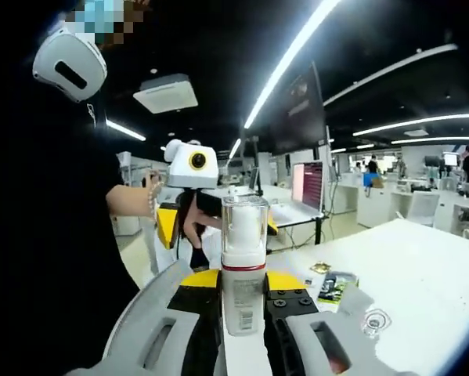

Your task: Arrange the skincare products in the storage area until every visible bottle or jar stands upright without overlapping.

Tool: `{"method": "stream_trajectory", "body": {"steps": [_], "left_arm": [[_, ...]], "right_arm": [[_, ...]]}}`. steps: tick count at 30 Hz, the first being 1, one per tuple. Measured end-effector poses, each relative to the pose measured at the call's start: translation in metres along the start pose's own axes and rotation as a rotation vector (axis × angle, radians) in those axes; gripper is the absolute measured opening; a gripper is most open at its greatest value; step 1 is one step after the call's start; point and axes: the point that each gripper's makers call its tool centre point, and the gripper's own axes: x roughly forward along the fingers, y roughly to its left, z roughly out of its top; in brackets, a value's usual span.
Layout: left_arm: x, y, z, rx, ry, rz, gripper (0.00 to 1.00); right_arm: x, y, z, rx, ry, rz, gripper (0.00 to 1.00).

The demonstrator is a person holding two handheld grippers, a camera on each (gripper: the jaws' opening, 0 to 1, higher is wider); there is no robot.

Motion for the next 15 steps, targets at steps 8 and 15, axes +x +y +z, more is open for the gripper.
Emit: {"method": "stream_trajectory", "body": {"steps": [8, 15], "left_arm": [[-0.006, 0.013, -0.013, -0.027, 0.01, 0.072, 0.77], [-0.012, 0.027, -0.025, -0.05, 0.032, 0.128, 0.86]], "right_arm": [[-0.007, -0.017, -0.017, 0.01, 0.012, -0.034, 0.09], [-0.01, -0.033, -0.032, 0.004, 0.021, -0.066, 0.09]]}}
